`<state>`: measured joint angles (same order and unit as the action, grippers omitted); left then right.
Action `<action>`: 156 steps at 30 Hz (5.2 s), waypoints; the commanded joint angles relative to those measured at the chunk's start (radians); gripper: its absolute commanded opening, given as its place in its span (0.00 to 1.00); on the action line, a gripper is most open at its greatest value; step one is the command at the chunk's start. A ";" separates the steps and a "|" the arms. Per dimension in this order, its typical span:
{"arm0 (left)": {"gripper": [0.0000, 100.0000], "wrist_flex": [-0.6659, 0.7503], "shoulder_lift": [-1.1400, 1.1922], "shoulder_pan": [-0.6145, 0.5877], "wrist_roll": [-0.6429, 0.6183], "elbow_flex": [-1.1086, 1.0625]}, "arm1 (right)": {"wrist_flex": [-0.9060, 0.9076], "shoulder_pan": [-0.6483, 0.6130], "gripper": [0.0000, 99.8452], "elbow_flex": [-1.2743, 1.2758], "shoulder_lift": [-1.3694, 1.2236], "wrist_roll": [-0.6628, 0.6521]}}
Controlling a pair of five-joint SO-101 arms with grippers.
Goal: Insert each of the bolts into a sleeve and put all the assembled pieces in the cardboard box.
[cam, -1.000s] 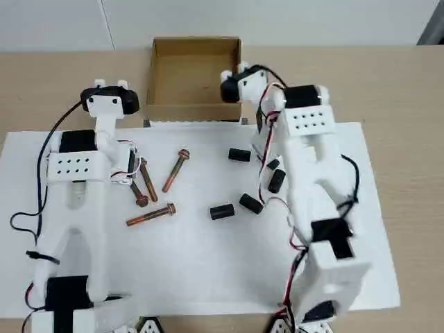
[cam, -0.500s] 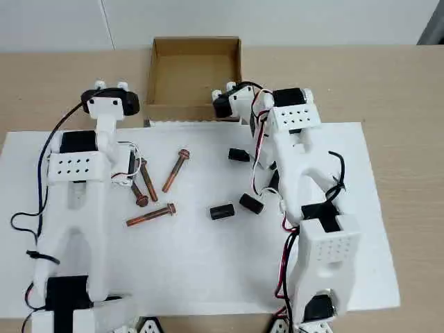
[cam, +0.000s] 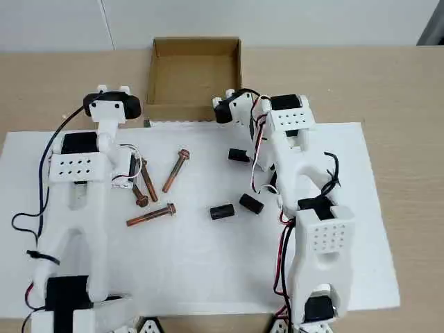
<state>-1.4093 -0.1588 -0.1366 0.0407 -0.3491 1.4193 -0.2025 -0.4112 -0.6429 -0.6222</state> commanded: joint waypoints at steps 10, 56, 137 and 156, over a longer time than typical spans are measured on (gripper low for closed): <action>0.06 0.008 -0.005 0.002 0.005 0.005 | 0.056 -0.004 0.01 -0.074 0.039 0.009; 0.13 -0.308 0.718 0.238 0.167 0.923 | 0.271 0.038 0.01 -0.110 0.248 0.245; 0.00 0.140 -0.652 0.338 -0.149 -0.094 | -0.130 -0.042 0.00 1.033 1.635 0.744; 0.00 0.730 -1.286 0.344 -0.525 -0.776 | -0.602 -0.389 0.00 1.780 2.344 0.637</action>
<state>-0.7281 -1.3709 0.1949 -0.4350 -1.1101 0.8454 -0.5585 1.3380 1.6126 0.0529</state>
